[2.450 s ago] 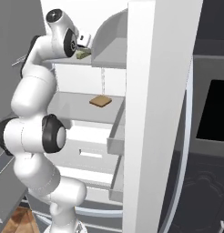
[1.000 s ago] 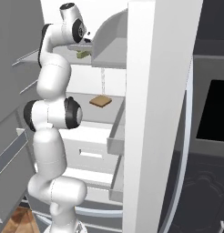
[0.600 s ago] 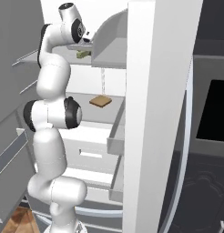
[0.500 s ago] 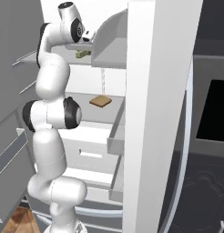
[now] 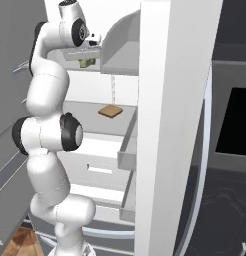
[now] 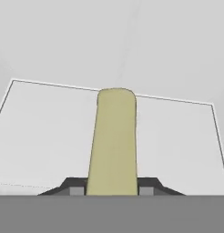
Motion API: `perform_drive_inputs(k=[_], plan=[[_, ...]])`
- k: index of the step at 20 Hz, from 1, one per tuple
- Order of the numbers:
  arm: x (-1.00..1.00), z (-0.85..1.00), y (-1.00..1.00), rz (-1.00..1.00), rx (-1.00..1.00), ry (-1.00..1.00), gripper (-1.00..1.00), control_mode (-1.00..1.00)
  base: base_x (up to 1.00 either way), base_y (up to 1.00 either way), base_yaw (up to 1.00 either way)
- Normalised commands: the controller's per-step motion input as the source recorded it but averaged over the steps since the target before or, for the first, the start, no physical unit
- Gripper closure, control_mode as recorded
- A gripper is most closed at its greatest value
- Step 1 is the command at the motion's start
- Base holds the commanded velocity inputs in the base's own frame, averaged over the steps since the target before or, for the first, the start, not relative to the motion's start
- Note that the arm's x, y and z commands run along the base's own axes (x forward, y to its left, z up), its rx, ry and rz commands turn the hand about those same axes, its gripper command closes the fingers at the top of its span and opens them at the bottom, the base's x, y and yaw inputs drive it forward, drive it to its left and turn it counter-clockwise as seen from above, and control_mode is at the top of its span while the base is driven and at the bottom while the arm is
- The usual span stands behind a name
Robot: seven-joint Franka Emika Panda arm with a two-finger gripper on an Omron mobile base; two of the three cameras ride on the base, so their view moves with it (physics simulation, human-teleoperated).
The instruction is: Retrieve the butter from the fridge and place it on a plate on the dining table. Then retrieve the butter knife by the fridge and place it near the plate.
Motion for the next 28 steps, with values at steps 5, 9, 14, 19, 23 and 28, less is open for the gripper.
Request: perform_drive_inputs(k=[5, 9, 14, 19, 23, 28], plan=[[-0.84, -0.31, 0.0, 0.03, -0.07, -0.01, 1.0, -1.0, 0.0, 0.0, 0.0], [-0.79, -0.15, -0.01, 0.0, 0.0, -0.04, 1.0, -1.0, 0.0, 0.0, 0.0], [-0.72, -0.18, -0.05, 0.0, 0.0, -0.02, 1.0, -1.0, 0.0, 0.0, 0.0], [-0.92, -0.07, -0.05, 0.0, 0.0, 0.0, 1.0, -1.0, 0.0, 0.0, 0.0], [-1.0, -0.22, -0.12, 0.0, 0.03, 0.09, 1.0, -1.0, 0.0, 0.0, 0.0], [-1.0, -0.35, -0.21, 0.0, 0.06, 0.12, 1.0, -1.0, 0.0, 0.0, 0.0]])
